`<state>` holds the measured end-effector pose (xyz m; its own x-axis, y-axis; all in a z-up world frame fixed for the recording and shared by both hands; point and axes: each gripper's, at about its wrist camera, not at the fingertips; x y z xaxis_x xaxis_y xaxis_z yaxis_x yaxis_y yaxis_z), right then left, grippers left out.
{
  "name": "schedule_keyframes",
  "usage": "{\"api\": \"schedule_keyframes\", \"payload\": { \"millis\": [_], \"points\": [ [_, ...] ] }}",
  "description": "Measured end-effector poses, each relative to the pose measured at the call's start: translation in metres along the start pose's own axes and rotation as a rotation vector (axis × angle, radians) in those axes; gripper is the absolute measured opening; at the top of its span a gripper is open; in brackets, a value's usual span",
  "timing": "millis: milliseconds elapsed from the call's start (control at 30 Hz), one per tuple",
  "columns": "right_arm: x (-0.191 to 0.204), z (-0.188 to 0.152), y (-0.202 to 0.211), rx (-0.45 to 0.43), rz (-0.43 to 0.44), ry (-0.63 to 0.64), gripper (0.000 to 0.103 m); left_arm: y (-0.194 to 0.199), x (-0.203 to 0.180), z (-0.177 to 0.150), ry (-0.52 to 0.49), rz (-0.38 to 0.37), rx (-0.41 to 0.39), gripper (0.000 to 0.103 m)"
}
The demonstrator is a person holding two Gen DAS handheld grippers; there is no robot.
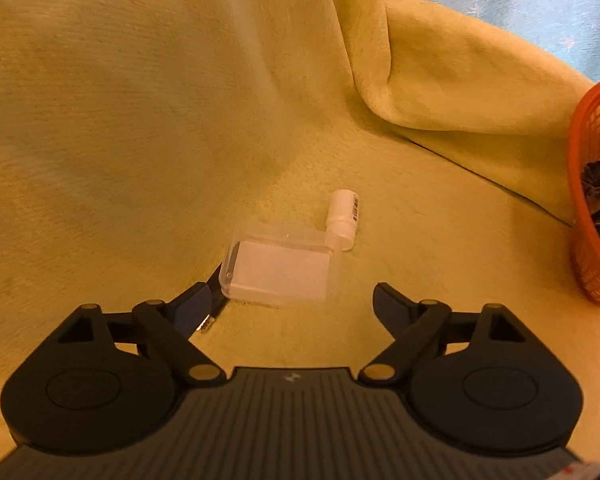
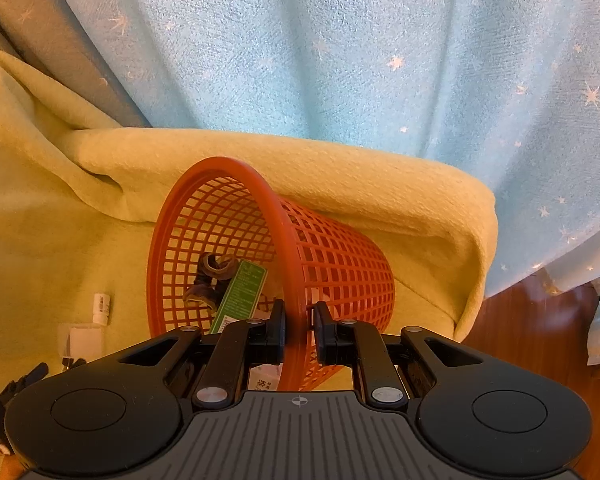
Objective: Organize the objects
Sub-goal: 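Move the left tool to the clear plastic box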
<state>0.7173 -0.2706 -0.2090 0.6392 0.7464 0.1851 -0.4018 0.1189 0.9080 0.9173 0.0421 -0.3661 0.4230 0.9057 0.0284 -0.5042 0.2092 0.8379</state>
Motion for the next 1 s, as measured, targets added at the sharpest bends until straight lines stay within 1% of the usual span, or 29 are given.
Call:
{"api": "schedule_keyframes", "payload": {
  "millis": [267,533,633,800,1000],
  "points": [
    [0.0,0.002,0.0,-0.005,-0.001,-0.007,0.01,-0.028,0.007,0.006,-0.002,0.019,0.029,0.088],
    [0.0,0.002,0.001,-0.006,-0.001,-0.006,0.01,-0.047,0.004,0.008,-0.059,0.029,0.053,0.088],
    [0.0,0.002,0.001,-0.007,-0.004,-0.004,0.01,-0.05,0.002,0.008,-0.083,0.032,0.055,0.083],
    [-0.001,0.002,0.001,-0.008,-0.003,-0.006,0.01,-0.05,-0.001,0.008,-0.104,0.041,0.055,0.082],
    [-0.001,0.002,0.002,-0.007,-0.003,-0.002,0.01,-0.039,-0.001,0.001,-0.111,0.041,0.057,0.082]
  ]
}}
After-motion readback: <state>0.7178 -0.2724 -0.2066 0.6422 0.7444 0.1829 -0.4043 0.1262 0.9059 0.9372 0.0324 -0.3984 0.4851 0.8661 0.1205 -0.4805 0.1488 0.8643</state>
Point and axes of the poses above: each gripper's, at about its wrist camera, not at the fingertips, and y roughly against the way its jaws point, x to its left, z to its top, and after that the axes turned 6 degrees about y, right-handed
